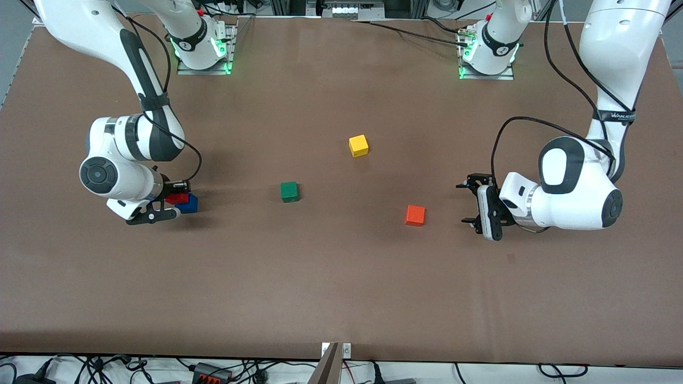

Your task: Pass red block to right arm, stack on blue

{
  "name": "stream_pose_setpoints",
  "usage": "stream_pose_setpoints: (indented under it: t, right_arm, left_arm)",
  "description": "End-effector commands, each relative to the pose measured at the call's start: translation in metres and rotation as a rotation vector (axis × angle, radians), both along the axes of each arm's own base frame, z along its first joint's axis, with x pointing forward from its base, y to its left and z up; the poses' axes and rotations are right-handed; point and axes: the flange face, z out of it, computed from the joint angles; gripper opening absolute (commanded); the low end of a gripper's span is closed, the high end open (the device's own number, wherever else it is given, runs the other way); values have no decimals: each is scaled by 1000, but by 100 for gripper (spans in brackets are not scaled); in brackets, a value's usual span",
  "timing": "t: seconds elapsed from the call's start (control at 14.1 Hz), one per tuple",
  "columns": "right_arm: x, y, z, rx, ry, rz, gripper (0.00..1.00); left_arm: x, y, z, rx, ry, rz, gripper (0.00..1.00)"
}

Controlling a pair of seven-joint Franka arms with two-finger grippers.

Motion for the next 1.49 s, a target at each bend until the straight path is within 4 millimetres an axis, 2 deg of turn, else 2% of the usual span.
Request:
stream_pose_setpoints:
  t: [0.0, 0.21, 0.28, 0.36, 0.43, 0.64, 0.85, 0.92, 1.0, 1.28, 1.42]
  right_arm:
    - [-3, 3, -1, -19, -12, -15, 0]
    - [-3, 5, -3, -23, -10, -25, 0]
    - [-3, 5, -3, -23, -10, -25, 1]
    - [-3, 5, -3, -21, -10, -26, 47]
    - [-2, 2, 1, -19, -15, -35, 99]
    - [0, -1, 18, -15, -20, -43, 100]
    - [6, -1, 41, -12, -26, -48, 100]
    - [10, 0, 57, -10, -21, -51, 100]
    - [16, -1, 74, -8, -9, -58, 100]
    - [32, -10, 125, -7, 3, -87, 100]
    - [39, -17, 151, -8, 5, -97, 100]
  left_arm:
    - [-2, 8, 8, 106, 5, -14, 100]
    - [-5, 15, 11, 185, 21, -16, 100]
    - [-9, 25, 14, 232, 35, -8, 100]
    - [-12, 33, 16, 279, 60, -4, 100]
    - [-14, 37, 21, 317, 78, 5, 100]
    - [-21, 48, 33, 407, 113, 17, 100]
    - [-25, 81, 41, 477, 150, 30, 100]
    - [-27, 101, 47, 503, 161, 81, 100]
    - [-28, 110, 53, 530, 170, 119, 100]
    - [-35, 126, 65, 611, 227, 287, 100]
    - [-38, 125, 70, 653, 264, 365, 100]
